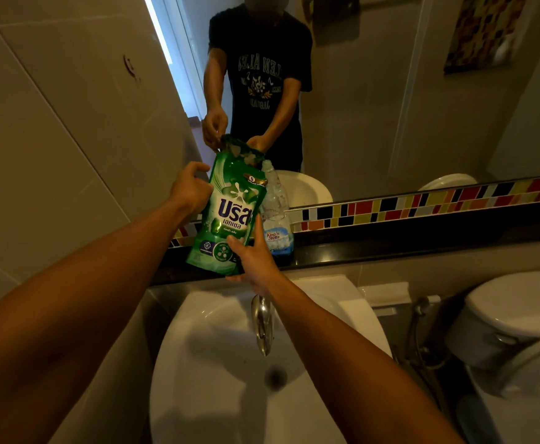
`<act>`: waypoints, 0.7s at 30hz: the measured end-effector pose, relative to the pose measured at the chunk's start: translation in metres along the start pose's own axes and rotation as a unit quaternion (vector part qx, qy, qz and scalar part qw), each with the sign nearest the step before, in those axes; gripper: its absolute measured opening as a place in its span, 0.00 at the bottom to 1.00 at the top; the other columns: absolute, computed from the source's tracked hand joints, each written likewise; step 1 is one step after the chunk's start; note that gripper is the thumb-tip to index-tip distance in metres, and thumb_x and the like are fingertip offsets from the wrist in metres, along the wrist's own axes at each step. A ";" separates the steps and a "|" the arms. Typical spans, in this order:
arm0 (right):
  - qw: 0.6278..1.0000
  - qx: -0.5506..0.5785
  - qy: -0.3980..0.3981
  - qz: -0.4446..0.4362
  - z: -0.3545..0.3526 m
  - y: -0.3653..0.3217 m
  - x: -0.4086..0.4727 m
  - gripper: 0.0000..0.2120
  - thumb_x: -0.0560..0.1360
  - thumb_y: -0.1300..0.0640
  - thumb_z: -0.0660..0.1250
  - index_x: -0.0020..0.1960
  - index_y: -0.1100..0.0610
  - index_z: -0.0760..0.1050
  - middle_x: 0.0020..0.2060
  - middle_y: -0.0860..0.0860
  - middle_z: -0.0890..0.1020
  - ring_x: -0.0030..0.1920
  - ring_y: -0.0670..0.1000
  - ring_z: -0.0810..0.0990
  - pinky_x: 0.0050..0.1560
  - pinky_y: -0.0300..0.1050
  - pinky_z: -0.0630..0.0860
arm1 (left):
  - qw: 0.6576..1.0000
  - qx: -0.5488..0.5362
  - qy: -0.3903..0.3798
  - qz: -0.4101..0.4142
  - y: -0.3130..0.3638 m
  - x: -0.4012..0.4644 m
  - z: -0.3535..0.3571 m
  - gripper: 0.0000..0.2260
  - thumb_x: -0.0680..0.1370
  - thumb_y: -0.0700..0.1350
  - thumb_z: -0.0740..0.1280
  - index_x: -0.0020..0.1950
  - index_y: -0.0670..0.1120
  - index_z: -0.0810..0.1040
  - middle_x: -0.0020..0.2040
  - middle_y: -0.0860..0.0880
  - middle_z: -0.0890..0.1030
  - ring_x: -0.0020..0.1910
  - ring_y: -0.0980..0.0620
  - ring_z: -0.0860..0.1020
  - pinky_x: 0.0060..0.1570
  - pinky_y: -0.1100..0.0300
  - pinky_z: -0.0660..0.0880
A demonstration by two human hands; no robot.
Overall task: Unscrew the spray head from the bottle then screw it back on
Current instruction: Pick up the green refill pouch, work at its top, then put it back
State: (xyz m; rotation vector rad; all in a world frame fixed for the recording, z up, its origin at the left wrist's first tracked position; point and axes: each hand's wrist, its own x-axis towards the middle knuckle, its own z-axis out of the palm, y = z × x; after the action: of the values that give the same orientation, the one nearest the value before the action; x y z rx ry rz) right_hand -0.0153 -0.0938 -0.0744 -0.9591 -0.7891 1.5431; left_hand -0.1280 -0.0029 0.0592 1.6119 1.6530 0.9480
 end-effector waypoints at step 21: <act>0.981 -0.153 0.119 -0.011 -0.062 0.019 0.025 0.09 0.86 0.49 0.58 0.64 0.46 0.72 0.64 0.56 0.81 0.61 0.55 0.81 0.60 0.59 0.81 | 0.937 -0.319 -0.021 -0.140 -0.097 -0.022 0.043 0.07 0.81 0.39 0.60 0.50 0.50 0.76 0.53 0.46 0.82 0.52 0.47 0.82 0.36 0.48 0.81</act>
State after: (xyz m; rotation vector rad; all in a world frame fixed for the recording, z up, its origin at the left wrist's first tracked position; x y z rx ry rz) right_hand 0.0294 -0.0729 -0.1230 -1.3299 -0.8758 1.2778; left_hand -0.1434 -0.0214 -0.0470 0.9260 1.3038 1.1349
